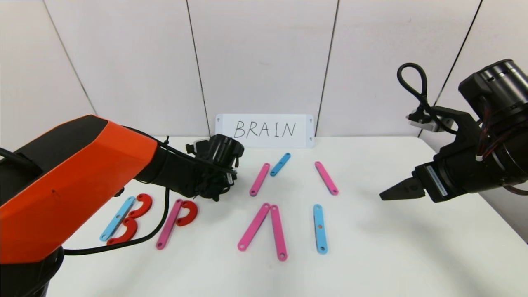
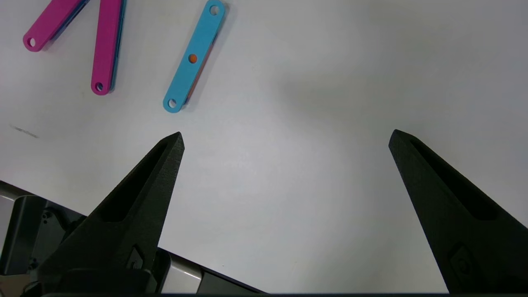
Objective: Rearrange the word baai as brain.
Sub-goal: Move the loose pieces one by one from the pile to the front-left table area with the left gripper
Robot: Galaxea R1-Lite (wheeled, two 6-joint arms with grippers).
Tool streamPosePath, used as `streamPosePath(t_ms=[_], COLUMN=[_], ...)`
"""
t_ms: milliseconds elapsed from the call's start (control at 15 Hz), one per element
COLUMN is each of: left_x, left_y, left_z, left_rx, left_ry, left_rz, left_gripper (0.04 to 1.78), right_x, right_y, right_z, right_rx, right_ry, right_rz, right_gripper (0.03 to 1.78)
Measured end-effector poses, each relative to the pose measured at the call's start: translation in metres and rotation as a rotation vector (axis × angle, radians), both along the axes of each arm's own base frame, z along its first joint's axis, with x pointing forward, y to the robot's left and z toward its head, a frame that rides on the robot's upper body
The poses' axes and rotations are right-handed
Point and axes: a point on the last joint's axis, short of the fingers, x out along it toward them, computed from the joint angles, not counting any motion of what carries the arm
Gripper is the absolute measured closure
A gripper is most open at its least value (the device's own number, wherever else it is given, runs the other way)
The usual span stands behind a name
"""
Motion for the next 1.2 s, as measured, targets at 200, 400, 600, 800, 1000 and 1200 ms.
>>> streamPosePath(t_ms=[200,400,600,800,1000,1200], left_x=[-0.002,-0.003,-0.003,-0.002,-0.001,0.000], left_y=[0.002,0.002,0.002,0.002,0.001,0.000], left_z=[0.004,0.004,0.003,0.002,-0.001,-0.006], left_rx=[0.005,0.006,0.008,0.011,0.013,0.029], left_ry=[0.000,0.000,0.002,0.004,0.010,0.018], left_rz=[-0.003,-0.004,-0.004,-0.005,-0.005,-0.014], left_gripper=[0.08,0.08,0.08,0.08,0.17,0.50], right_x=[-0.001,-0.001,-0.001,-0.001,-0.001,-0.001], right_y=[0.000,0.000,0.000,0.000,0.000,0.000], right_z=[0.000,0.000,0.000,0.000,0.000,0.000], right_rx=[-0.006,-0.006,-0.006,-0.007,-0.007,-0.007], right_ry=[-0.002,-0.002,-0.003,-0.004,-0.004,-0.005], right_rz=[0.010,0.010,0.009,0.009,0.009,0.009], right_gripper=[0.07,0.07,0.07,0.07,0.07,0.07])
